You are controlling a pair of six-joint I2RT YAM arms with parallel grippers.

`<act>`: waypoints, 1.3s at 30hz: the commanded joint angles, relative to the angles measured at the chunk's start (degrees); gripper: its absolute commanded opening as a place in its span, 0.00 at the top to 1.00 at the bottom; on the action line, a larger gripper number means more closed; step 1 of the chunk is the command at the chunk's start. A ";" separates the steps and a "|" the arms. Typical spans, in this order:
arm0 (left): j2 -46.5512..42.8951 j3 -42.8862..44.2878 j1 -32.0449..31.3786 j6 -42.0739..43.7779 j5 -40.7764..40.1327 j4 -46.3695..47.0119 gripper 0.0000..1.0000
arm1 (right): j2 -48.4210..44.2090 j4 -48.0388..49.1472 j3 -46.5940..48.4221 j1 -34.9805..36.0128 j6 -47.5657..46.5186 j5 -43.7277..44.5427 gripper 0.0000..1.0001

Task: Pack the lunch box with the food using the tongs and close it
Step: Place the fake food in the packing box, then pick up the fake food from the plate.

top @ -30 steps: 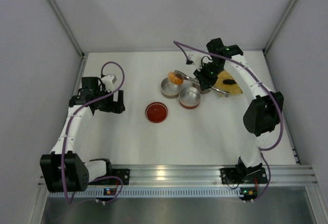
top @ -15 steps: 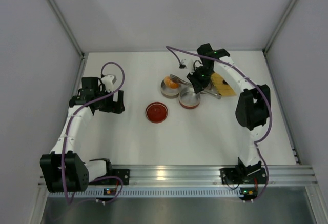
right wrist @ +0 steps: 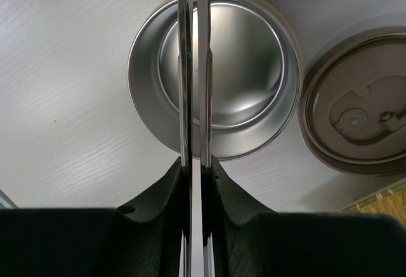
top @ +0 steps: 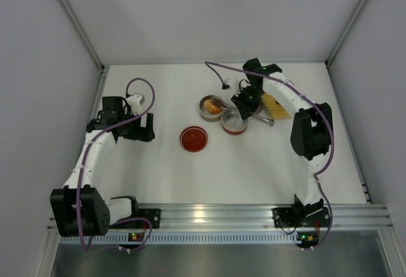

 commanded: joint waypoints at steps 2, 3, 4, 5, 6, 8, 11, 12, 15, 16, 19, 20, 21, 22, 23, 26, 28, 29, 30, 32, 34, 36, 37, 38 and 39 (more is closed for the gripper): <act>0.27 -0.23 -0.18 0.78 0.06 2.81 0.02 | 0.69 2.71 -0.58 0.94 -0.07 -0.73 1.00; 0.27 -0.31 -0.09 0.70 0.06 2.81 0.02 | 0.87 2.79 -0.58 1.03 0.19 -0.73 1.00; 0.35 -0.40 -0.18 0.70 0.06 2.81 0.02 | 1.39 2.79 -0.32 1.03 0.28 -0.73 1.00; 0.44 -0.40 -0.09 0.70 0.06 2.81 0.02 | 1.57 2.79 -0.14 1.11 0.37 -0.65 0.99; 0.62 -0.40 -0.09 0.70 -0.03 2.90 0.02 | 1.84 2.79 0.12 1.20 0.54 -0.56 0.97; 0.71 -0.49 -0.09 0.87 -0.12 2.90 0.02 | 2.36 2.88 0.65 1.20 0.81 -0.56 0.88; 0.62 -0.75 -0.09 0.96 -0.29 3.07 0.02 | 2.54 2.88 1.44 1.38 1.34 -0.82 0.73; 0.62 -0.75 -0.18 0.96 -0.29 3.07 0.02 | 2.54 2.88 1.70 1.47 1.51 -0.91 0.71; 0.62 -0.93 -0.09 1.05 -0.29 3.25 0.02 | 2.37 2.88 2.58 1.47 2.04 -0.91 0.67; 0.53 -0.93 -0.09 0.96 -0.21 3.25 0.02 | 2.10 2.80 3.02 1.38 2.21 -0.82 0.66; 0.44 -0.93 -0.09 0.96 -0.21 3.16 0.02 | 1.23 2.36 3.81 1.38 2.39 -0.91 0.61; 0.36 -0.93 -0.09 0.87 -0.21 3.16 0.02 | 0.96 2.18 3.99 1.38 2.48 -0.91 0.61; 0.27 -0.84 -0.09 0.87 -0.21 3.16 0.02 | 0.52 2.09 4.08 1.21 2.48 -1.00 0.62; 0.18 -0.84 -0.18 0.87 -0.21 2.99 0.02 | -0.44 1.66 4.43 1.12 2.48 -1.09 0.64; 0.01 -0.76 -0.18 0.96 -0.21 2.90 0.02 | -1.14 1.39 4.52 0.68 2.48 -1.35 0.64; -0.52 -0.49 -0.18 1.05 -0.38 2.46 0.02 | -4.48 -0.10 4.26 -0.72 1.52 -1.79 0.65; -0.79 -0.32 -0.09 1.22 -0.21 2.28 0.02 | -7.02 -1.42 3.38 -2.48 0.11 -1.27 0.64; -1.05 -0.23 -0.09 1.22 -0.21 2.11 0.02 | -8.00 -2.64 2.85 -3.36 -1.55 -0.30 0.63; -1.05 -0.14 -0.18 1.22 -0.12 2.02 0.02 | -9.57 -3.09 1.54 -5.37 -2.52 0.14 0.62; -1.14 0.21 -0.09 1.22 0.23 1.84 0.02 | -10.90 -4.06 0.48 -9.23 -5.15 1.28 0.60; -1.05 0.39 -0.09 1.05 0.76 1.76 0.02 | -11.61 -6.16 0.04 -12.32 -6.83 1.37 0.59; -1.05 0.48 -0.09 0.79 1.02 1.84 0.02 | -12.13 -7.92 0.30 -17.24 -9.46 1.46 0.59; -0.96 0.48 -0.09 0.70 1.20 1.76 0.02 | -12.22 -8.45 0.21 -18.65 -10.26 1.55 0.58; -0.79 0.56 -0.09 0.52 1.55 1.84 0.02 | -12.40 -8.80 0.13 -21.27 -12.09 1.81 0.58; -0.70 0.65 -0.09 0.43 1.73 1.84 0.02 | -12.66 -8.98 0.04 -23.65 -12.89 1.99 0.57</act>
